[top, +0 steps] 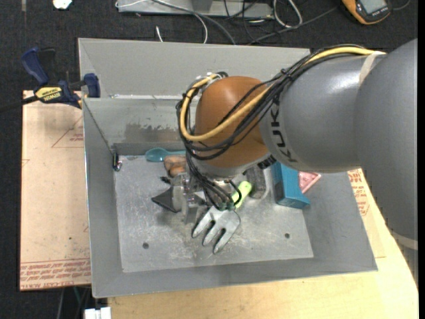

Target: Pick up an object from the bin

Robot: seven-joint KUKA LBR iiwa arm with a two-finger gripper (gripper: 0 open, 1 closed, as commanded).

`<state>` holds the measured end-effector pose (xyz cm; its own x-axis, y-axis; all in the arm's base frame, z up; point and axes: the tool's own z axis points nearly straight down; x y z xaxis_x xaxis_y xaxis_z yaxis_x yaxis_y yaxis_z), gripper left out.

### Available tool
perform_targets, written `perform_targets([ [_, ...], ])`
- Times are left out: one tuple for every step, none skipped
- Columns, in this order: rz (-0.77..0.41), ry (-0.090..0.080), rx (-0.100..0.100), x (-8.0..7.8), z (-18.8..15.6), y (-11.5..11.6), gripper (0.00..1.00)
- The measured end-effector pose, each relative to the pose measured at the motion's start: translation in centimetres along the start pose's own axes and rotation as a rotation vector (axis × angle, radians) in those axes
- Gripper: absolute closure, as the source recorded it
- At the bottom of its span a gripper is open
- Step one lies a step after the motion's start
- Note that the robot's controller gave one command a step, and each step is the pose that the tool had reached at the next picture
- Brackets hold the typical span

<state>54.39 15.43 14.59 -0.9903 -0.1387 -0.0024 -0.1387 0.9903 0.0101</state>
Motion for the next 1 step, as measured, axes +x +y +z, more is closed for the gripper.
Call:
perform_targets([
  [0.010,0.007,0.001,0.23,-8.33,-0.23,1.00],
])
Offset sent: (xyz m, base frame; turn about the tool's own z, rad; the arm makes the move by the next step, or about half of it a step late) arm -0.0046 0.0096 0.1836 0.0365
